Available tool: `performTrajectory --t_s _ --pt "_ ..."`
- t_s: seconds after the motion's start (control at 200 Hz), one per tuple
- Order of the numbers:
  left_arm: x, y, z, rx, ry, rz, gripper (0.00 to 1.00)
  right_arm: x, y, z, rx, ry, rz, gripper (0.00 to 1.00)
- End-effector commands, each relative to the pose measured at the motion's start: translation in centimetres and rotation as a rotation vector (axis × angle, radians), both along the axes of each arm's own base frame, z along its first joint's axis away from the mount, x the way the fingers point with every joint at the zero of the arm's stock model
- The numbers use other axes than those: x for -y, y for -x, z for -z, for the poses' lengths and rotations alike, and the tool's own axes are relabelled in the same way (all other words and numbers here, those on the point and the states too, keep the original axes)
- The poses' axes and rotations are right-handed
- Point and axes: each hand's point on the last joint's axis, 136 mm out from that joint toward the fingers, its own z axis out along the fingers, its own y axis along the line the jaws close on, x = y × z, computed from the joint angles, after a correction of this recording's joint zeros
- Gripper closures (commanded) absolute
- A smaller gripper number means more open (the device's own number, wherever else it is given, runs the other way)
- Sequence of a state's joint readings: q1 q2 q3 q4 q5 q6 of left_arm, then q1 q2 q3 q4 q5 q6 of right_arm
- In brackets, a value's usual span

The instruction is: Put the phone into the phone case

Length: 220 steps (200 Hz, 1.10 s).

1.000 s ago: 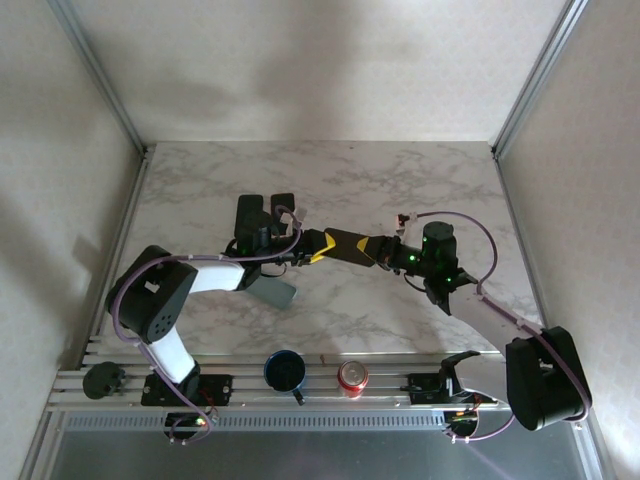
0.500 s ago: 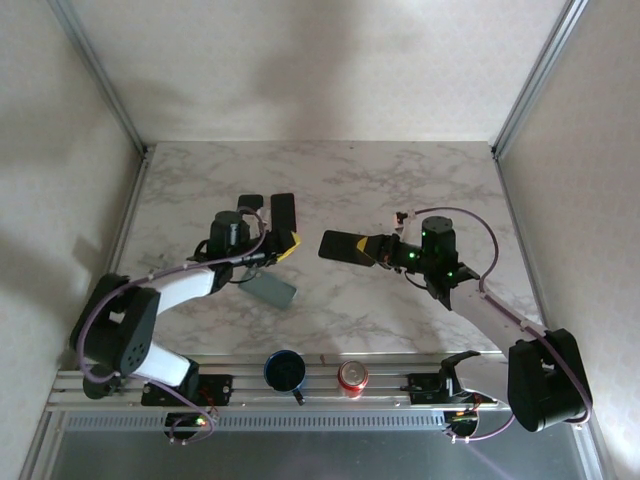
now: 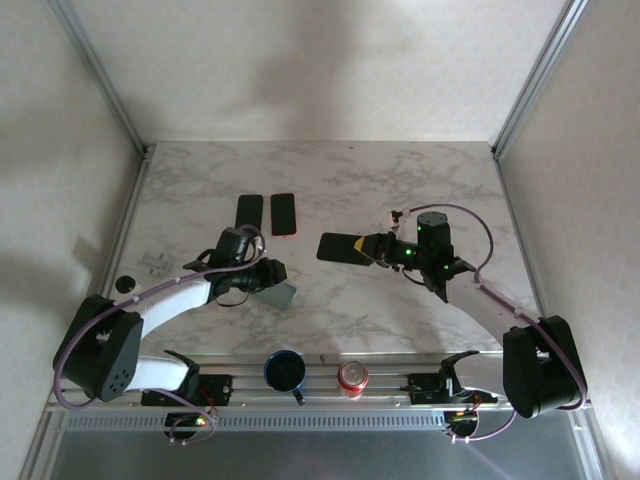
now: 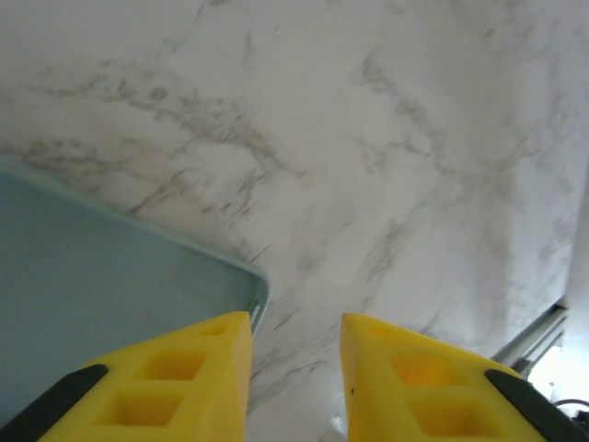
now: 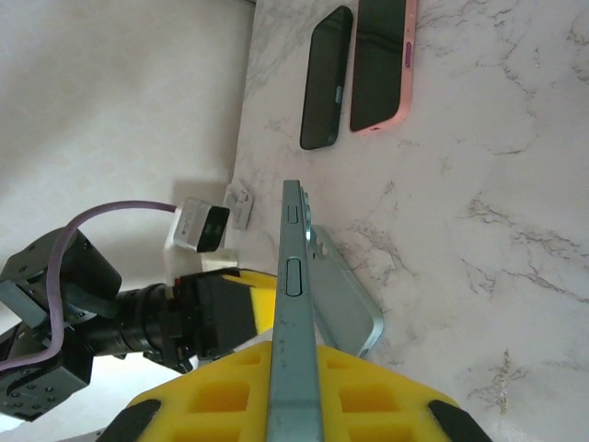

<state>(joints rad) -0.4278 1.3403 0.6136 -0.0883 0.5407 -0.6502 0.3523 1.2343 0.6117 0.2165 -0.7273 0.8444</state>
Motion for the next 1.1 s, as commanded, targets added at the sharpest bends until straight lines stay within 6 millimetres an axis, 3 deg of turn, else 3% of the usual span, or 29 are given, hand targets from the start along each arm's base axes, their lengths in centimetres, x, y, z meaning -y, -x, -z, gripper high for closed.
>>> performTrajectory --t_s 0.0,0.396,0.591,0.851,1.096 --pt "-0.5 1.3 1.8 -0.030 -0.129 0.036 0.76 -0.4 0.0 -2.4 0.080 -0.010 -0.034 1.00" --pt "1.8 2.0 3.8 -0.015 -0.310 0.145 0.82 1.2 -0.3 -3.2 0.071 -0.048 0.015 1.00" --pt "1.5 2.0 5.1 -0.016 -0.447 0.162 0.84 2.3 0.2 -3.7 0.081 -0.046 0.037 1.00" --pt "2.3 2.3 6.0 -0.017 -0.512 0.212 0.86 2.9 0.5 -3.4 0.073 -0.042 0.048 1.00" --pt "3.6 1.5 6.1 0.007 -0.535 0.230 0.96 3.2 0.5 -3.7 0.077 -0.042 0.051 1.00"
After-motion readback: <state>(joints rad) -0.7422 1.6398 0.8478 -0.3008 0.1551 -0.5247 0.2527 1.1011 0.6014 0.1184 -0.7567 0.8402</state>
